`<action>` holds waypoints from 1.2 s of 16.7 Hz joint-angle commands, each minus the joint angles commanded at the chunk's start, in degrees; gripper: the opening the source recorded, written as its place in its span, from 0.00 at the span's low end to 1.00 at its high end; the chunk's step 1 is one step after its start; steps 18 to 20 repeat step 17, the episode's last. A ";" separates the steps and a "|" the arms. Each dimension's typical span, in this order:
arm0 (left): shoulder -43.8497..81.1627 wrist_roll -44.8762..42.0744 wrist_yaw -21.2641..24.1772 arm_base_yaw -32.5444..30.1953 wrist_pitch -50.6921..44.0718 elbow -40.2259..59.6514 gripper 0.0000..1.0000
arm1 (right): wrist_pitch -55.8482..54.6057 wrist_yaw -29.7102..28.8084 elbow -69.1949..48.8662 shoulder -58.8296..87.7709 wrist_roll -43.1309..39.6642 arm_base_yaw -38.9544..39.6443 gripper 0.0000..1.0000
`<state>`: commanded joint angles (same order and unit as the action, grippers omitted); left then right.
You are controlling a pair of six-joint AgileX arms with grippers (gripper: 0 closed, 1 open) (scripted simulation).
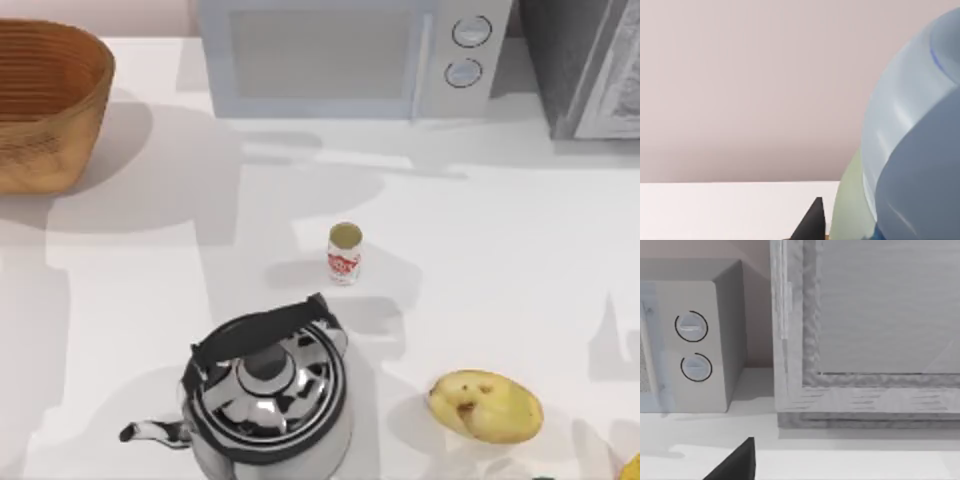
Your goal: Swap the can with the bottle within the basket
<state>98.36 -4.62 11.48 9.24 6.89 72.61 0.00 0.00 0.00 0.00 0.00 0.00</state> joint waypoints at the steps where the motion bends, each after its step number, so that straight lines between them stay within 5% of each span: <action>1: 0.00 0.00 0.00 0.00 0.00 0.00 0.23 | 0.00 0.00 0.00 0.00 0.00 0.00 1.00; 11: 0.00 0.00 0.00 0.00 0.00 0.00 0.98 | 0.00 0.00 0.00 0.00 0.00 0.00 1.00; 20: 0.00 0.00 0.00 0.00 0.00 0.00 1.00 | 0.00 0.00 0.00 0.00 0.00 0.00 1.00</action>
